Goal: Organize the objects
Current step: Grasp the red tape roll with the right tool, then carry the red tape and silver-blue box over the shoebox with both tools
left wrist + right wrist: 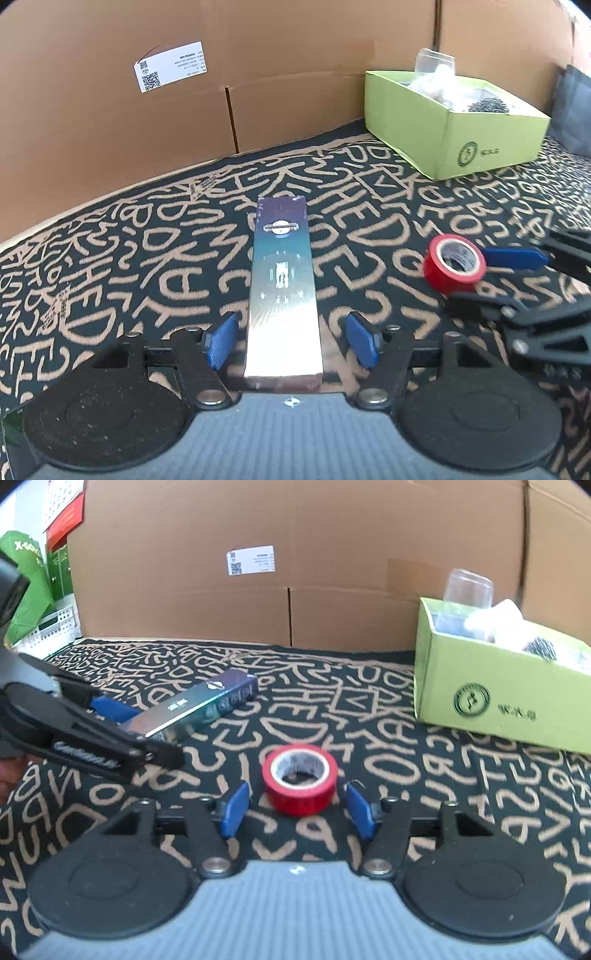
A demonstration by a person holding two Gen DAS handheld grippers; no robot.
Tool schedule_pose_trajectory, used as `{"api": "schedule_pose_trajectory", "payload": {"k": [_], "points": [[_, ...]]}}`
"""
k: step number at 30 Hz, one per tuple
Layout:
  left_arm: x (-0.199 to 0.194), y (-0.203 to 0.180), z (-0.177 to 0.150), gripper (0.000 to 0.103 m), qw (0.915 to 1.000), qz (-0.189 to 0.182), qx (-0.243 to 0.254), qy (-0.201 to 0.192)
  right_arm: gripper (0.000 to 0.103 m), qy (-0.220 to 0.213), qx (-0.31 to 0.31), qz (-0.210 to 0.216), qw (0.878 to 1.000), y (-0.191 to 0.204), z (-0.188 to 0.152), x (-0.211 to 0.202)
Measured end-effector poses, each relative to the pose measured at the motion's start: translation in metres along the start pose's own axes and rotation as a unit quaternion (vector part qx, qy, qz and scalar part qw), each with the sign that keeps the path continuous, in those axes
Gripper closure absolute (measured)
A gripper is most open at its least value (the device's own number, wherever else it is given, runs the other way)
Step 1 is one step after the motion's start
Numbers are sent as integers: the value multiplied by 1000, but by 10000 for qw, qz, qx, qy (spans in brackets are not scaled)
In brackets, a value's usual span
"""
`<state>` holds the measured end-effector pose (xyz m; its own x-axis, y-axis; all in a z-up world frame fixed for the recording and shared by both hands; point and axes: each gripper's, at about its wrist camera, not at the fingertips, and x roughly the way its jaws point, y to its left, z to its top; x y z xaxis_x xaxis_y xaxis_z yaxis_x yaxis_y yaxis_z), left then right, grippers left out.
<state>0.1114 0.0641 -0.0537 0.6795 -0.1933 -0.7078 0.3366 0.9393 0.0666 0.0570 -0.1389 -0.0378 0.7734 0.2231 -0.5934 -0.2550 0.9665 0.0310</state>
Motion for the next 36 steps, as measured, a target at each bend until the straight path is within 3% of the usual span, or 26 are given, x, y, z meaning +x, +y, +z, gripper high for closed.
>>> {"api": "schedule_pose_trajectory", "payload": {"k": [6,8,12,13,15,16,17,21,24,29,36], "points": [[17,-1,16,37,9994,131,-313,-9,45,-99,37,-33,9999,-2,3,-1],[18,-1,19,52,9996,45,-291,-33,45,-111,14,-25,9999,-1,5,2],[19,-3,20,50,9996,109,-258,-30,45,-69,-23,-30,10000,1,10,11],[20,-3,19,45,9995,160,-274,-51,46,-52,-34,-27,10000,1,10,14],[22,-2,20,44,9992,194,-330,-66,55,3,-85,13,10000,4,10,17],[22,-1,21,47,9993,170,-336,-59,57,26,-116,-28,9999,5,9,18],[22,-1,22,62,9994,98,-326,-55,57,13,-130,-31,9999,5,9,17],[18,-12,24,62,10000,33,-84,2,57,-17,-69,78,9999,3,6,10],[9,-29,25,62,9998,-125,176,-47,57,-167,49,66,9998,-2,3,-3],[-19,-57,49,62,9960,-727,325,-409,57,-637,228,-119,9976,-26,11,-38],[-52,-104,113,62,9836,-1283,452,-1188,57,-1439,359,-978,9841,-80,32,-87]]}}
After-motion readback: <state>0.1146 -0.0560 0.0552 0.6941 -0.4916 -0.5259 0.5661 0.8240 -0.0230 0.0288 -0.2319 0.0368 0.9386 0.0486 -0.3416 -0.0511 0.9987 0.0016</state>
